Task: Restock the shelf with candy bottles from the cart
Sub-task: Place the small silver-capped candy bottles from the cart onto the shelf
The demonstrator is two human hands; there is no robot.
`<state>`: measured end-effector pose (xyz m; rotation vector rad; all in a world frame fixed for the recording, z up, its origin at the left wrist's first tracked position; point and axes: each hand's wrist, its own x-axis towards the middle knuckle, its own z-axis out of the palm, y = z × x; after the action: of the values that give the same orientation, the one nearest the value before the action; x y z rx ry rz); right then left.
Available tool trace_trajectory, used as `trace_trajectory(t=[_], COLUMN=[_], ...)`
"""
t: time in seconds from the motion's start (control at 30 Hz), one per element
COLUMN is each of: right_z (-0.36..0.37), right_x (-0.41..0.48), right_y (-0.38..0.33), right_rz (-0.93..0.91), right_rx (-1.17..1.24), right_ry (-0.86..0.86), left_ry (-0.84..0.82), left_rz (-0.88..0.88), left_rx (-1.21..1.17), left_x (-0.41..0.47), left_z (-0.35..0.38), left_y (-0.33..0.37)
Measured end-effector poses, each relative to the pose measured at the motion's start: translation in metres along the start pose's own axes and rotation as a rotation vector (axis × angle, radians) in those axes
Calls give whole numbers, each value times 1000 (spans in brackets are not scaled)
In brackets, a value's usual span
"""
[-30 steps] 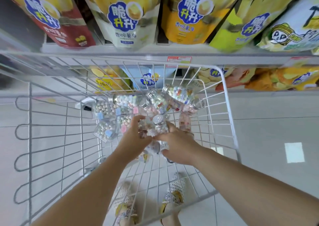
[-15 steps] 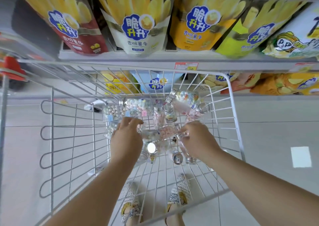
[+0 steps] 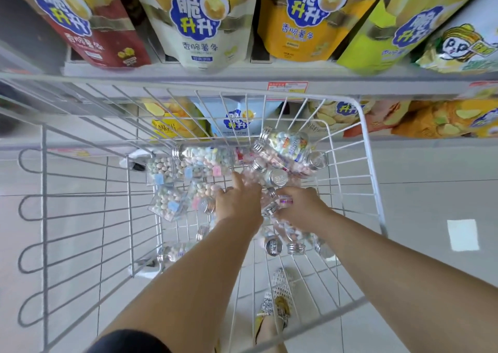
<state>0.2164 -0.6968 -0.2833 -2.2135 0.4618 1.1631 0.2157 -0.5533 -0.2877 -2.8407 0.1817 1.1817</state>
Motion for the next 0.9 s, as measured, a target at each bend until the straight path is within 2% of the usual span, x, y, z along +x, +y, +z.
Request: trace_trajectory(t=[0.23,0.47,0.73,0.9], right_z=[-8,-12,-47,-103], right_x=[-12,-30,-107,-197], right_y=[-5,-14,-42,-71], right_rz=[-135,-108,-142,-177], right_rx=[131,228,279,410], right_ry=[12,35,55,51], left_ry=[75,108,56,79], left_rz=[-28,62,33,12], left_rx=[69,22,-195,-379], left_x=[11,-22,-104,-177], left_z=[7,-22,-75,-144], left_y=[6,-15,-51,-65])
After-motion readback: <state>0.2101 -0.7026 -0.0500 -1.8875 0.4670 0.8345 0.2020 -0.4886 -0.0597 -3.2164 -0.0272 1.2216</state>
